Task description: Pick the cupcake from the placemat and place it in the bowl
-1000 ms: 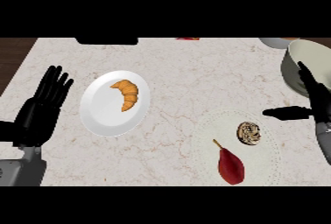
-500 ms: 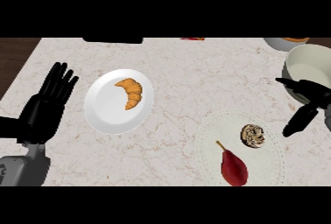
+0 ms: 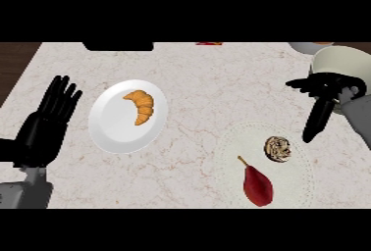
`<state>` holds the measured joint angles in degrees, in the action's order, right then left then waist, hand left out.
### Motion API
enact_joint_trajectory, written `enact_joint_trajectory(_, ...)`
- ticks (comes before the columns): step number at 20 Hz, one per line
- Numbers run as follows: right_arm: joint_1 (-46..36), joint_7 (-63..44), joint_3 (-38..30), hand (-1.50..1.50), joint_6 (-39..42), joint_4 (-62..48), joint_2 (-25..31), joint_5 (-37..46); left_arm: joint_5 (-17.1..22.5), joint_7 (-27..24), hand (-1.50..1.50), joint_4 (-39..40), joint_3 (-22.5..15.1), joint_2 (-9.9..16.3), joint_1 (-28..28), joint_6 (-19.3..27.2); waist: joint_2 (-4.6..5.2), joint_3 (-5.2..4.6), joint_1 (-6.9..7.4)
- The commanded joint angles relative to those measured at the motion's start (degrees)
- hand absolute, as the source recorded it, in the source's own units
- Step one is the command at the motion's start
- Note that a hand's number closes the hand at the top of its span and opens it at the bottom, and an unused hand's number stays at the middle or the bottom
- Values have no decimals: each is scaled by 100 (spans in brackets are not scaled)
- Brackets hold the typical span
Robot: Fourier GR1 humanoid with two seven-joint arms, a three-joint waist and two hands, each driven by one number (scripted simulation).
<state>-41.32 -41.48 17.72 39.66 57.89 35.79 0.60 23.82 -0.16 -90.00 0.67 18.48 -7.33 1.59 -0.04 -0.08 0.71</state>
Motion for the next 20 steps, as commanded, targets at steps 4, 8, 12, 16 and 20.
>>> enact_joint_trajectory(4,801,-575,-323,-150,26,905,-327,13,-132,68,0,-272,107,-159,321,-48,-9,6,-83)
enact_joint_trajectory(8,880,-749,-425,-150,-90,895,-607,296,-74,428,0,-789,228,-81,350,-78,-8,8,-47)
enact_joint_trajectory(12,1612,-182,-331,-150,-582,1635,-534,919,-116,104,0,-305,310,-192,316,-300,-7,8,-88)
enact_joint_trajectory(16,1963,-197,-393,-150,-797,2139,-709,1272,-332,163,0,-25,314,-319,-43,-150,-5,7,-101)
enact_joint_trajectory(20,2289,260,-333,-150,-958,2135,-895,1854,-282,240,0,-370,422,-307,197,-346,-3,8,-73)
